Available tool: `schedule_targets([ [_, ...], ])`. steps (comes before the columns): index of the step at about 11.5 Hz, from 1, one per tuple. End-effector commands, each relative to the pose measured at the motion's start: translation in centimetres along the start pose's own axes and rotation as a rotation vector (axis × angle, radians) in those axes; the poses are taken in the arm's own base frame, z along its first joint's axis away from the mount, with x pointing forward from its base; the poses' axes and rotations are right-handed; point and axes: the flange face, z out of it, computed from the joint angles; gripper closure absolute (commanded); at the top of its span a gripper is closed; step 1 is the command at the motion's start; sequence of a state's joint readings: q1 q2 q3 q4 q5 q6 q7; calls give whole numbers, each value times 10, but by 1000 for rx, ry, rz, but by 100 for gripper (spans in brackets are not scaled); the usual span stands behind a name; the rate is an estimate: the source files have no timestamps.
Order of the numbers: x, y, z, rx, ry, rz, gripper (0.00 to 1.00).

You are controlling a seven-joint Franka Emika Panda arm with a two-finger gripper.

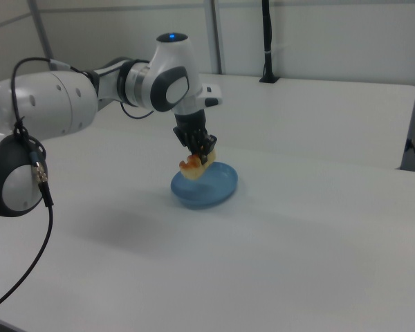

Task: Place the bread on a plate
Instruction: 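Lower the bread roll onto the blue plate and open the gripper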

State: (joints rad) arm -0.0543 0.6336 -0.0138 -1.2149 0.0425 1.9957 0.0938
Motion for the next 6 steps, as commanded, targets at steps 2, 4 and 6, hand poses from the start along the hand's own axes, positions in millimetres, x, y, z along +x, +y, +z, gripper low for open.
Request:
schedule_targets([
  [2,11,-27,32,7,67,71,75],
  [4,11,-35,39,-1,73,62,75],
  [6,10,-36,49,-16,63,52,74],
])
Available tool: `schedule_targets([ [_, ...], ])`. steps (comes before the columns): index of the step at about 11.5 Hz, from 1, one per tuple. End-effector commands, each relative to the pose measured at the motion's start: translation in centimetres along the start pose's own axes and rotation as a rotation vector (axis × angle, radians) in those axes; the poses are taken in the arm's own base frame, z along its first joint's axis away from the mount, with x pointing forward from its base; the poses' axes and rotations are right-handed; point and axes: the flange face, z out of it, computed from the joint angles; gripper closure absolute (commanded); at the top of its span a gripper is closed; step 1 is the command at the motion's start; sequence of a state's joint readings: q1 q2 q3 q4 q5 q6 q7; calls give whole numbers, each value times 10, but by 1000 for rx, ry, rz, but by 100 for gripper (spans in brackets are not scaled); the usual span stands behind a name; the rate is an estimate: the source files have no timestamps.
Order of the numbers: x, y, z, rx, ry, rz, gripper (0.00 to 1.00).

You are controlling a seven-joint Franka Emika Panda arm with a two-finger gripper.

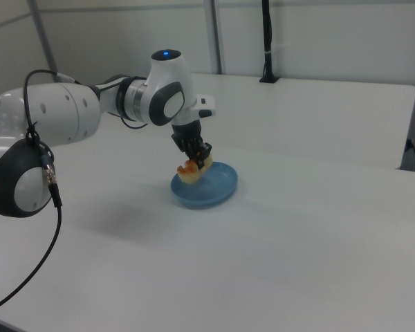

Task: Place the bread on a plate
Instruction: 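Lower the bread roll onto the blue plate and open the gripper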

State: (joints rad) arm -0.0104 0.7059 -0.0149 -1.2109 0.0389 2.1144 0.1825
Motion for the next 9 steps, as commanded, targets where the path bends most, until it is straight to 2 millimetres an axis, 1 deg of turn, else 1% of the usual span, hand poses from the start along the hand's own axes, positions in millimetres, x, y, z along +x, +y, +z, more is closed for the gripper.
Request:
schedule_targets([
  [1,4,-5,11,-25,16,6,74],
  [3,5,-4,15,-43,33,5,75],
  [4,4,-5,21,-51,27,-1,75],
  [5,4,-5,19,-51,28,-1,74],
  [6,3,-5,20,-51,27,3,66],
  [7,3,-5,21,-53,26,22,45],
  [8,2,-5,23,-71,26,20,35],
  [9,1,-4,25,-94,26,3,29],
])
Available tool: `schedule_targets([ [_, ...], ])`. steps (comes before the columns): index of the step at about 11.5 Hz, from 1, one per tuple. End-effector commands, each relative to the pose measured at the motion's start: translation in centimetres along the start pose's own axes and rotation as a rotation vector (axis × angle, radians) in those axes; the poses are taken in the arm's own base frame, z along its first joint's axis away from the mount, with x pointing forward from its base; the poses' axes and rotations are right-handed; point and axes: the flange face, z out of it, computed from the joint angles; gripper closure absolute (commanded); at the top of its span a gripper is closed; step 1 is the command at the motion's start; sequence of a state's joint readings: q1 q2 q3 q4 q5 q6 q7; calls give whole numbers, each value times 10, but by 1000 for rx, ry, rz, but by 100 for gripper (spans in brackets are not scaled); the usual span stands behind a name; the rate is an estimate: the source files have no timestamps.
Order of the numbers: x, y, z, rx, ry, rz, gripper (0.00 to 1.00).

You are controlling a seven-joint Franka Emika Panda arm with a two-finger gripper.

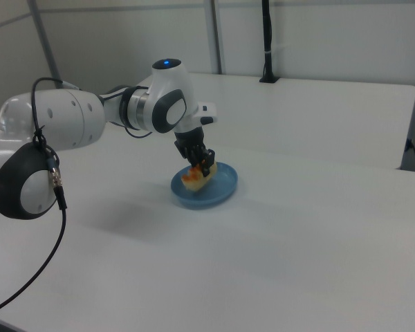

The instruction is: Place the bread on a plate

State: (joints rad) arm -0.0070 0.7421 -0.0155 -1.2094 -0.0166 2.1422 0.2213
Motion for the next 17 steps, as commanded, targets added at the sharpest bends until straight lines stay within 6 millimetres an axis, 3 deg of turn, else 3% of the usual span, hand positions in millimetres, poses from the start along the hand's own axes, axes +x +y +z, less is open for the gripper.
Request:
schedule_targets([
  [1,0,-4,4,-57,19,-7,27],
  [4,-1,-5,5,-56,15,-8,25],
  [6,1,-1,-13,-52,28,0,25],
  [7,3,4,-41,-35,44,16,25],
  [11,-24,21,-146,-64,-82,29,20],
  [13,-45,32,-199,-70,-132,13,13],
  [14,-57,48,-235,-70,-132,21,2],
  [16,-86,68,-294,-70,-153,-21,0],
  [17,-103,72,-312,-71,-175,-48,0],
])
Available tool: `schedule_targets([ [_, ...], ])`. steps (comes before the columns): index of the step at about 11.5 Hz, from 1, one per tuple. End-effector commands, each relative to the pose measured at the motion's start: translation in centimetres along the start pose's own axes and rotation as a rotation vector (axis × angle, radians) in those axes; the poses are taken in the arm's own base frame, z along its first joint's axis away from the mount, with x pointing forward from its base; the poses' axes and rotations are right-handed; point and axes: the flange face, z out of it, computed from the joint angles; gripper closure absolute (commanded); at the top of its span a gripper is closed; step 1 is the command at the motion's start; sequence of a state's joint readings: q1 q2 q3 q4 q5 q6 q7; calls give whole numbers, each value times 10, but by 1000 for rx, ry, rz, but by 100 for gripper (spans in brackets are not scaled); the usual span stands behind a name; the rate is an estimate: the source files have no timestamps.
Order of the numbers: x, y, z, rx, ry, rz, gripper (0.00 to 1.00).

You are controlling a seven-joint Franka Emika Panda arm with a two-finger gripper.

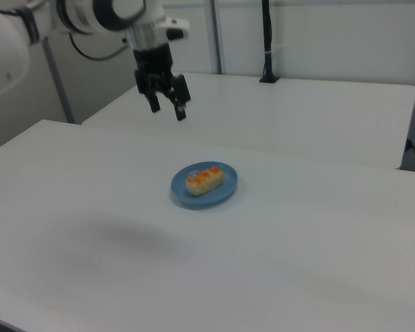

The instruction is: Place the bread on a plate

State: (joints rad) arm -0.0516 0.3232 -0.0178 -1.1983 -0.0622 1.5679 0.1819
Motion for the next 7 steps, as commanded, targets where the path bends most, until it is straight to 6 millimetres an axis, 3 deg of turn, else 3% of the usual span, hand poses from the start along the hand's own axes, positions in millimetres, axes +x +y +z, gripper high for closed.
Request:
schedule_targets([
  [1,-67,24,-52,4,-31,-85,0],
  [3,-94,37,-71,8,-15,-134,0],
  [4,-102,44,-72,9,-17,-159,0],
  [7,-89,39,-50,14,59,-164,0],
])
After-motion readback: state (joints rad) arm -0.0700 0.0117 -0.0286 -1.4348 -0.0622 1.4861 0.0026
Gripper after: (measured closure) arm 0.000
